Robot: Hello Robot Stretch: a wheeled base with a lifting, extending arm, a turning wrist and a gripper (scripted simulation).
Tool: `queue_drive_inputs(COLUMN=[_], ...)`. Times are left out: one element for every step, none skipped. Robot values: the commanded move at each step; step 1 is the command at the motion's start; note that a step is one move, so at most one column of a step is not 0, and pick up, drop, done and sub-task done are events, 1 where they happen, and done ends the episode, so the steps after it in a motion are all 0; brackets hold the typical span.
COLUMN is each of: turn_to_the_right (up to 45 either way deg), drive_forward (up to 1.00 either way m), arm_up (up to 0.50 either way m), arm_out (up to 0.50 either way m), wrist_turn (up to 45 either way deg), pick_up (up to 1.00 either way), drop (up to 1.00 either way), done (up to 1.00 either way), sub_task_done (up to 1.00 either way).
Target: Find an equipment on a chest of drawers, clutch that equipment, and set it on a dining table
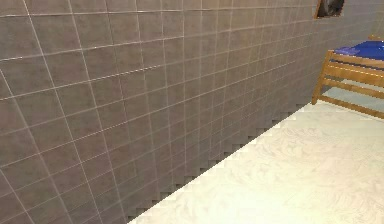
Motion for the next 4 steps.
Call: queue_drive_inputs(turn_to_the_right=[0.0, 0.0, 0.0, 0.0], drive_forward=[0.0, 0.0, 0.0, 0.0], arm_up=[0.0, 0.0, 0.0, 0.0], arm_out=[0.36, 0.0, 0.0, 0.0], wrist_turn=[0.0, 45.0, 45.0, 45.0], pick_up=[0.0, 0.0, 0.0, 0.0], drop=[0.0, 0.0, 0.0, 0.0], done=[0.0, 0.0, 0.0, 0.0], sub_task_done=[0.0, 0.0, 0.0, 0.0])
